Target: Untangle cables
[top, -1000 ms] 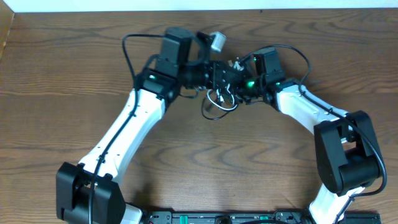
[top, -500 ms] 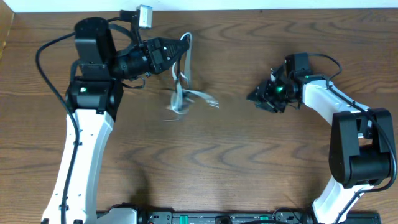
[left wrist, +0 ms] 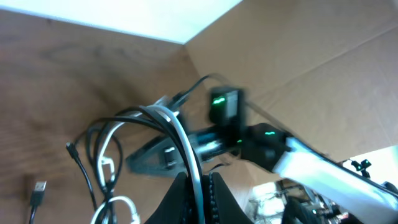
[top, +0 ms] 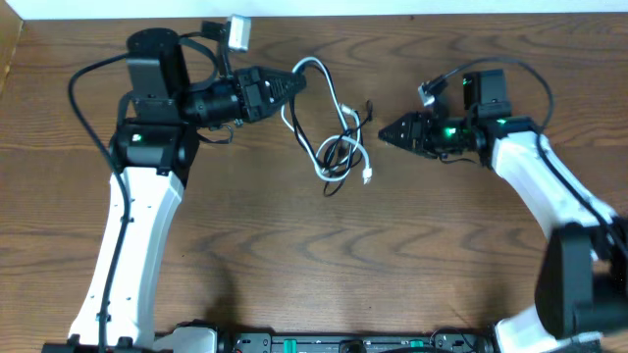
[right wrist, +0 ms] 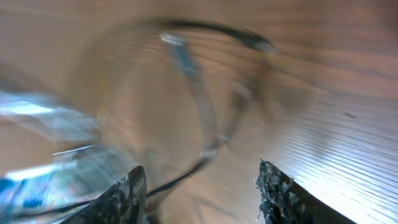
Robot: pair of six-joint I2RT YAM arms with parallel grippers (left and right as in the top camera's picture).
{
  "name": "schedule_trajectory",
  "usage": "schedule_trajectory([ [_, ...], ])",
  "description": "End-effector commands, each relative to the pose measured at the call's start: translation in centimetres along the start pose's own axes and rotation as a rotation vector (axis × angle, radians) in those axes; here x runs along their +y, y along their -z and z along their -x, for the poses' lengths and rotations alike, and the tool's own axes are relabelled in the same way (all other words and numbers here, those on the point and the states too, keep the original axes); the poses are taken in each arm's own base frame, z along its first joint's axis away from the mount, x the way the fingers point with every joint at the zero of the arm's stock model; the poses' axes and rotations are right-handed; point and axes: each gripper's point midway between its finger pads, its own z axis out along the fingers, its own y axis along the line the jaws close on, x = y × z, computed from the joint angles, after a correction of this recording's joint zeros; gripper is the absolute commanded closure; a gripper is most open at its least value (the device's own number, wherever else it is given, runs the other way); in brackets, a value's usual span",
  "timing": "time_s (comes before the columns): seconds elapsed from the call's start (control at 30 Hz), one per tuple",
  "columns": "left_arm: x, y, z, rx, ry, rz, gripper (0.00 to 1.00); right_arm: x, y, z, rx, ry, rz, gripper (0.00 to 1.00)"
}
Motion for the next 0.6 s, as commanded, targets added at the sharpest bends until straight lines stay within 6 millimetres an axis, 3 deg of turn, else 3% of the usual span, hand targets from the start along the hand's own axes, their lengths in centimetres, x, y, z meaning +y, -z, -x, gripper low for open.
schedule_trajectory([
  [0.0,0.1,-1.6,-1.0,0.06,-0.042,-0.032,0.93,3.7,1.1,-0.5,-0.004,0.074,0.074,0.44],
  [0.17,-0.3,-4.4,-2.6,0.126,-0.051,-0.068,0.93,4.7,-0.2,-1.5,0.036,0.006,0.084,0.41],
  [0.4,-1.1,-4.9,-2.5,0.121,-0.084,-0.09,0.93,6.2,-3.5,-2.8,0.097,-0.091,0.112,0.43],
  [0.57,-1.1,-4.9,-2.5,0.122,-0.082,-0.09,0.93,5.9,-5.8,-3.5,0.126,-0.143,0.093,0.45],
])
